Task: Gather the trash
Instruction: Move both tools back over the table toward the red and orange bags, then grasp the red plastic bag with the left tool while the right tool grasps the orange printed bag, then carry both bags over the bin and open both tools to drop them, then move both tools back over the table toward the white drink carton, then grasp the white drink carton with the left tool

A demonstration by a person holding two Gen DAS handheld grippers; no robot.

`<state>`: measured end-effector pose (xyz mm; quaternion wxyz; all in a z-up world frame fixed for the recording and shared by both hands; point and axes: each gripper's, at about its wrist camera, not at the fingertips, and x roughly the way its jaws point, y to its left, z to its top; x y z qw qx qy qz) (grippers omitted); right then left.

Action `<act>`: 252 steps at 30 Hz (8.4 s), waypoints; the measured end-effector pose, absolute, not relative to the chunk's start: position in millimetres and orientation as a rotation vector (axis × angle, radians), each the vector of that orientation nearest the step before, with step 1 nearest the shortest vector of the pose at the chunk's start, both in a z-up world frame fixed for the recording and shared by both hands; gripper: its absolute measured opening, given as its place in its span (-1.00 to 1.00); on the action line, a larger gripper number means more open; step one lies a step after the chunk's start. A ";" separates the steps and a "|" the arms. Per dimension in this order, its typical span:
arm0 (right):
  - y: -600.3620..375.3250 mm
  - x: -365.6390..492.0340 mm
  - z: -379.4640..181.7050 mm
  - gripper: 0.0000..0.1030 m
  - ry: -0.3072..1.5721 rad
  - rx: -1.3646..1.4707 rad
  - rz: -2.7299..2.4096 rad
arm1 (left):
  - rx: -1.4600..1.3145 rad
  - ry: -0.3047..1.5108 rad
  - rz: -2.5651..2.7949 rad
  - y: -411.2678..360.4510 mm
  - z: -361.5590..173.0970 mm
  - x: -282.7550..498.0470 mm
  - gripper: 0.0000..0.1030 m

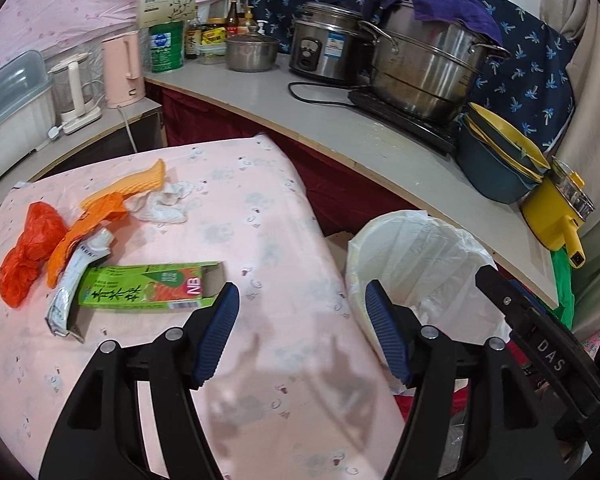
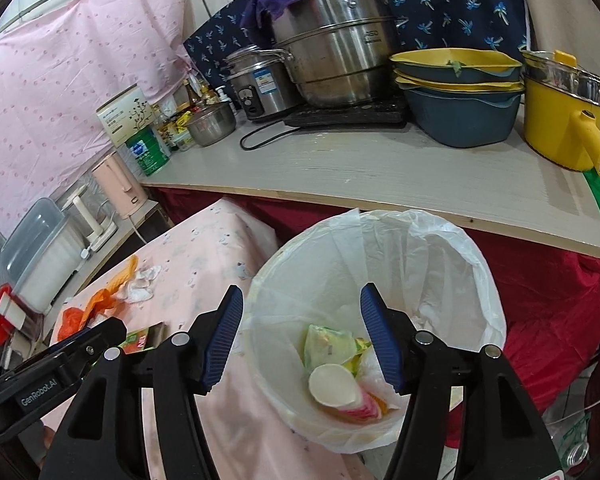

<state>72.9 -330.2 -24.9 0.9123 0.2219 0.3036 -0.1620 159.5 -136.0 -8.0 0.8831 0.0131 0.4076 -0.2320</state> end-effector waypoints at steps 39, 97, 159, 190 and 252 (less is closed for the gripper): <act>-101.4 152.3 -5.7 0.15 0.720 0.250 0.027 | -0.093 0.800 -0.080 109.5 -13.2 184.4 0.27; -114.8 217.3 17.9 -0.89 0.636 0.381 0.041 | -0.026 0.770 -0.232 70.0 9.5 226.5 -0.58; -401.5 43.7 -25.0 -0.89 0.561 0.603 -0.400 | 0.215 0.827 -0.682 -254.6 -13.9 132.0 0.00; -328.6 87.1 -3.8 -0.31 0.580 0.493 -0.304 | 0.102 0.814 -0.484 -149.4 -11.4 160.6 0.34; -99.1 315.4 -65.5 -0.27 0.830 0.310 0.044 | -0.094 0.936 -0.191 80.5 -72.1 292.9 -0.59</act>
